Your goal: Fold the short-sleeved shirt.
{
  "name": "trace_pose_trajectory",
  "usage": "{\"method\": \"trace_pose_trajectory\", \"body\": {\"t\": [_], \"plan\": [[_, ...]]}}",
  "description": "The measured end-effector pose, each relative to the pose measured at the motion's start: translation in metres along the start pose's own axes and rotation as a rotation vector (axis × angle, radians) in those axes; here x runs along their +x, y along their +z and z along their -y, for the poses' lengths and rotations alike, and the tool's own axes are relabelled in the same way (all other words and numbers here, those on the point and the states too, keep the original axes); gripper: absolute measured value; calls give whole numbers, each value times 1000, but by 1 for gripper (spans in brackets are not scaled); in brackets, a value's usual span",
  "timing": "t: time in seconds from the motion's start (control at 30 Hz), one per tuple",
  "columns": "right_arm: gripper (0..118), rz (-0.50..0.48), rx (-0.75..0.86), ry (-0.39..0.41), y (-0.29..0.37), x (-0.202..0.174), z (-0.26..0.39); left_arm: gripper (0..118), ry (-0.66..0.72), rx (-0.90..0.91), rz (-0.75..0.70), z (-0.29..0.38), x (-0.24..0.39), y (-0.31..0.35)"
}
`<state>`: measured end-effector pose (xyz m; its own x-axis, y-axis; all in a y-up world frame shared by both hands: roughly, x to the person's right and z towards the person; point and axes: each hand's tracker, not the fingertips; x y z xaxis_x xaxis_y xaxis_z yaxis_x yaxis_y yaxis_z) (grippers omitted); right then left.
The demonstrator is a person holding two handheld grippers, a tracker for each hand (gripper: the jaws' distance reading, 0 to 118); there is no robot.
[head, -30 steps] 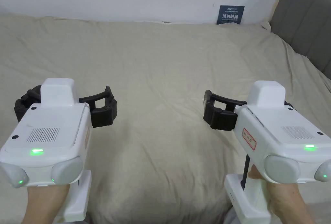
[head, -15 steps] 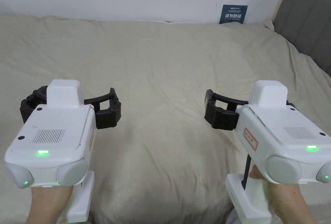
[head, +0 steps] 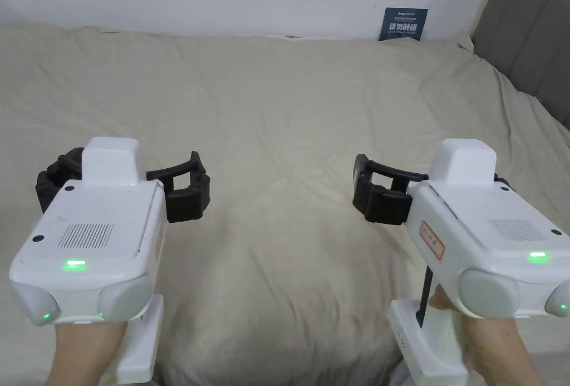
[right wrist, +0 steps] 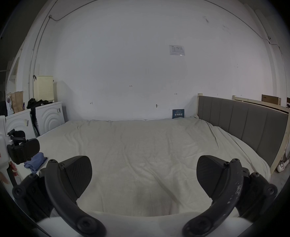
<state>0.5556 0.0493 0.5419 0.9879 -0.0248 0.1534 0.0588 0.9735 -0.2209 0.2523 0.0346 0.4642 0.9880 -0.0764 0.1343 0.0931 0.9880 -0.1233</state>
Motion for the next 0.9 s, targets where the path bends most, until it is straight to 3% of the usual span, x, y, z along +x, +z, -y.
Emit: {"method": "trace_pose_trajectory", "body": {"t": [0.9], "plan": [[118,1,8,-6,2,0,-1,118,-8,16,6,-5,2,3]]}}
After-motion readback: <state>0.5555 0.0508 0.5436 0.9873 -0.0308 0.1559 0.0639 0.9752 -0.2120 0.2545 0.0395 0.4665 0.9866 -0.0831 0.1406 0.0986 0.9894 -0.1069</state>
